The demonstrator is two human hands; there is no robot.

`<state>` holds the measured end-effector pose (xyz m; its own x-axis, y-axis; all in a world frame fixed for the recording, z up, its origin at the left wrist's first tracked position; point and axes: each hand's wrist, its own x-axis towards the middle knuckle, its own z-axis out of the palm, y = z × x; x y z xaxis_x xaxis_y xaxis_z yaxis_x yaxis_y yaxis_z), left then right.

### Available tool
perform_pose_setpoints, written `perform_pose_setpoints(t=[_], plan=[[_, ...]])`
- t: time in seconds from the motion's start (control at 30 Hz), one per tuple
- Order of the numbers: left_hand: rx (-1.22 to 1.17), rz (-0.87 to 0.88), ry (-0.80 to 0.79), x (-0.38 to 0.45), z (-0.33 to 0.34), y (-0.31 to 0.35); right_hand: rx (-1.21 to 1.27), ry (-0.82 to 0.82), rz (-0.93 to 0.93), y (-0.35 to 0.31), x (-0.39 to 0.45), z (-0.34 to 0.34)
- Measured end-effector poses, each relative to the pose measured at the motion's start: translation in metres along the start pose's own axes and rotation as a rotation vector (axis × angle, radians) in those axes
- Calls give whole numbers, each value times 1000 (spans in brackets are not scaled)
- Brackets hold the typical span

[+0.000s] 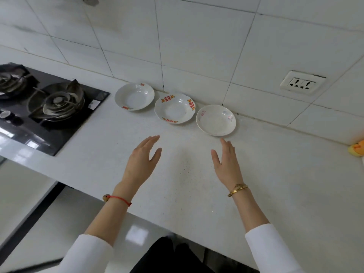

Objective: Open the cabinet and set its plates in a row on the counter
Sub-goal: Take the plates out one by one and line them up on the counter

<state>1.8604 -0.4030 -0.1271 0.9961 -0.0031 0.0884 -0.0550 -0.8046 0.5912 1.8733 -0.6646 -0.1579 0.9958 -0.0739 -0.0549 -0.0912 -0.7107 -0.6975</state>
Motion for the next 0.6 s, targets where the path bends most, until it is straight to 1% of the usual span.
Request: perform_pose_setpoints(t=[0.2, 0.43, 0.6], plan=[[-28, -15, 61, -65, -36, -17, 2, -37, -49, -34, -44, 8], [-49, -18, 91, -124, -73, -56, -10, -9, -97, -70, -104, 23], [-77, 5, 83, -168, -105, -92, -5, 35, -94, -101, -163, 54]])
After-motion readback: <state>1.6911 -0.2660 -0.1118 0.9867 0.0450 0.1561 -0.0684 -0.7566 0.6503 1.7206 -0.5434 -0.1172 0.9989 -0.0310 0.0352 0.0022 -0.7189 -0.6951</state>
